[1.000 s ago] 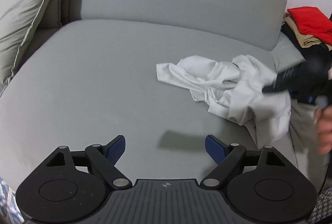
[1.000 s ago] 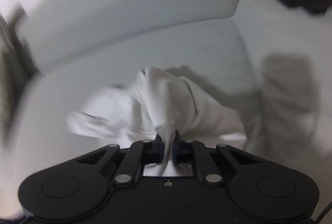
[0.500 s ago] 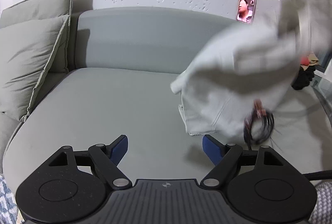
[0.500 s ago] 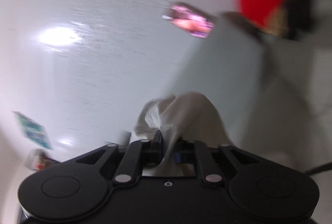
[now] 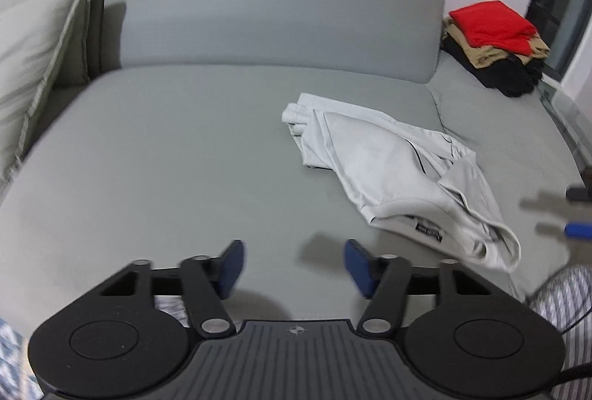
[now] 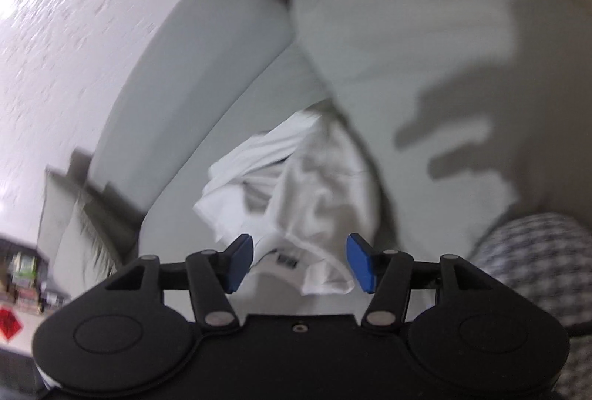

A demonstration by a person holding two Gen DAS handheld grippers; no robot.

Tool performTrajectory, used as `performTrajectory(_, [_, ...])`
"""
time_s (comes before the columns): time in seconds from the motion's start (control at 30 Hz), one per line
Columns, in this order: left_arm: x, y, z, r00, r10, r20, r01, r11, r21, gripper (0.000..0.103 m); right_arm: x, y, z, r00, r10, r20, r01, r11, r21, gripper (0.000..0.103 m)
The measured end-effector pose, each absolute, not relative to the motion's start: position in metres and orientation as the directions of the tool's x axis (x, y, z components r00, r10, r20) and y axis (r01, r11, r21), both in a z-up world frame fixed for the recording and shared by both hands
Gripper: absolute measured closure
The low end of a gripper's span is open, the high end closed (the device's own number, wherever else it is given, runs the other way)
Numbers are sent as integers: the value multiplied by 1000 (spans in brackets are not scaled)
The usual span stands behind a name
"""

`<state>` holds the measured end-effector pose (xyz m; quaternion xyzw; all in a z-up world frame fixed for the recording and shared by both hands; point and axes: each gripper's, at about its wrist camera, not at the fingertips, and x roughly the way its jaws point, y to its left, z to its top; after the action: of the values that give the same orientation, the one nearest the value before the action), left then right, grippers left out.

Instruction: Fold clothes

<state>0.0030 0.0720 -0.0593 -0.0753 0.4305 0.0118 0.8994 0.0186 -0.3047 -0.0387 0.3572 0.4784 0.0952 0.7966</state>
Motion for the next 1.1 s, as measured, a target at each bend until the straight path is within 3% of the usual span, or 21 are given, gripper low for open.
performTrajectory(0.2, [39, 70, -83, 615, -48, -787, -143, 975, -171, 62, 26, -270, -47, 555, 365, -748, 99, 864, 494, 48])
performTrajectory(0.33, [46, 70, -84, 626, -49, -778, -131, 977, -166, 49, 23, -265, -55, 557, 307, -772, 25, 922, 386, 50])
performTrajectory(0.5, [44, 64, -84, 631, -61, -774, -122, 977, -176, 49, 33, -229, -77, 565, 250, -786, -159, 968, 193, 50])
performTrajectory(0.53, [42, 63, -84, 631, -59, -774, -122, 977, -175, 49, 35, -222, -81, 580, 221, -784, -180, 973, 142, 53])
performTrajectory(0.6, [38, 64, -82, 634, -57, -771, -118, 978, -169, 49, 39, -212, -85, 611, 164, -774, -197, 979, 53, 92])
performTrajectory(0.63, [36, 64, -80, 636, -56, -770, -116, 979, -167, 49, 39, -217, -81, 631, 154, -761, -165, 984, 63, 101])
performTrajectory(0.8, [26, 66, -75, 657, -67, -751, -101, 979, -175, 51, 37, -283, -37, 742, 63, -668, 97, 975, 199, 101])
performTrajectory(1.0, [25, 59, -96, 616, -159, -772, -100, 956, -277, 51, 43, -378, -41, 707, 17, -707, 329, 877, 350, 101])
performTrajectory(1.1, [31, 62, -110, 598, -211, -774, -132, 926, -354, 51, 48, -395, -65, 681, 97, -726, 358, 821, 445, 100])
